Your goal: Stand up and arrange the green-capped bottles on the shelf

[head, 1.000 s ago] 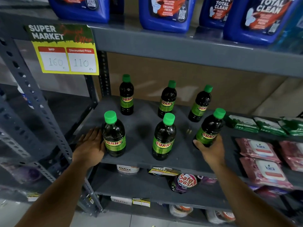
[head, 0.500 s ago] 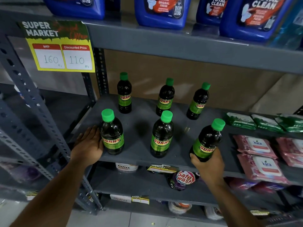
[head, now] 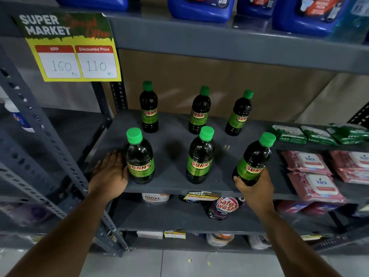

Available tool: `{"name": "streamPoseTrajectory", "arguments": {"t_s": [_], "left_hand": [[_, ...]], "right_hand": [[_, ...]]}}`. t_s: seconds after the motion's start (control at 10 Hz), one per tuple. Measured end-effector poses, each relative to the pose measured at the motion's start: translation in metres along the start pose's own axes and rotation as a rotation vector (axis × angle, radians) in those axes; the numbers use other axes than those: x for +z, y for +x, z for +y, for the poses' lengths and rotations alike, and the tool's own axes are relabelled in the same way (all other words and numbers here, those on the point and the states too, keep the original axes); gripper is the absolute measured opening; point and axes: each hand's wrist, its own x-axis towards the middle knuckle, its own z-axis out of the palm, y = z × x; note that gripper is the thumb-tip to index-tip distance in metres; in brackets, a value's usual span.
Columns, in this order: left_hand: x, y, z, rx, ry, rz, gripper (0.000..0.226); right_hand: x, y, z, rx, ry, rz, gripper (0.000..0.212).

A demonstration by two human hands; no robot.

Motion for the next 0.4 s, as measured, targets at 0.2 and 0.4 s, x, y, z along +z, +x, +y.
{"name": "streamPoseTrajectory", "arguments": {"t_s": [0.2, 0.4], "left_hand": [[-0.002, 0.001, 0.000, -0.002, -0.014, -0.037, 0.059], [-0.025, -0.007, 0.004, 0.033, -0.047, 0.089, 0.056]], "right_hand": [[0.000, -0.004, -0.006, 0.008, 0.024, 0.004, 0.057], [-0.014, -0.010, -0.016, -0.096, 0.014, -0.108, 0.074]]}}
